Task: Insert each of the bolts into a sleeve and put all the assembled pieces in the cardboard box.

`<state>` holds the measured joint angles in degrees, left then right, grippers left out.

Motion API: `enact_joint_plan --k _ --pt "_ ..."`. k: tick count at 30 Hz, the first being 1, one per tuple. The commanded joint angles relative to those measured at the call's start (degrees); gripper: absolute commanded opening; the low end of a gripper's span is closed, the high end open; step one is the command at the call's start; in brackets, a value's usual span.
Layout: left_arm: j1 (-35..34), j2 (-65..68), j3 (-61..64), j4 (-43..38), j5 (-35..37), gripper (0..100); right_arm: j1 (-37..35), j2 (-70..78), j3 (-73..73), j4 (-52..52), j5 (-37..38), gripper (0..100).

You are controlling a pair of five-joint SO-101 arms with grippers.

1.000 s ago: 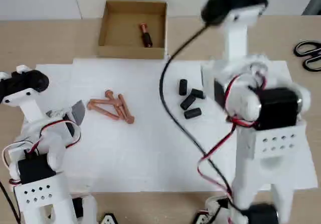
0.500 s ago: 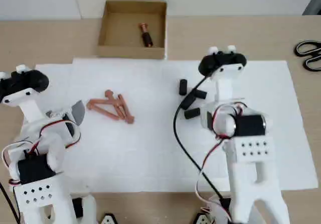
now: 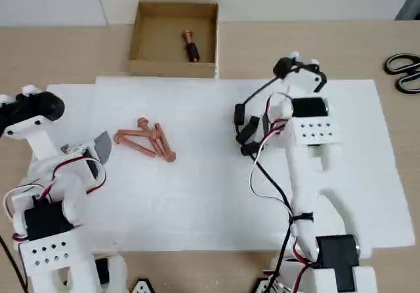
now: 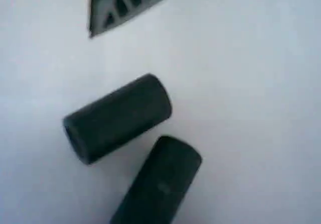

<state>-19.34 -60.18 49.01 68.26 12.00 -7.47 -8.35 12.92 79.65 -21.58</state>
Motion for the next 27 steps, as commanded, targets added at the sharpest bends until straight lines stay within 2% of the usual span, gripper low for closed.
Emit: enact_joint_plan --k 1,8,13,18,22,27 --pt "0.5 -1.1 -1.6 0.1 -0.4 27 -0.2 0.1 -8.4 7.1 -1.1 21.1" --pt "0.5 -1.1 -1.6 0.1 -0.4 27 -0.7 0.6 -10.4 5.0 -1.2 20.9" --pt "0.5 -1.1 -1.6 0.0 -0.4 27 -2.7 0.6 -5.8 -0.2 -1.8 20.9" --pt "0.5 -1.1 -1.6 0.0 -0.4 27 -3.9 0.6 -2.1 -5.3 -16.1 21.1" --pt "0.5 -1.1 -1.6 0.1 -0.4 27 -4.3 0.6 -0.4 -8.0 -19.0 21.1" --pt "0.5 -1.1 -1.4 0.1 -0.4 27 -7.0 0.6 0.0 -6.9 -19.1 21.2"
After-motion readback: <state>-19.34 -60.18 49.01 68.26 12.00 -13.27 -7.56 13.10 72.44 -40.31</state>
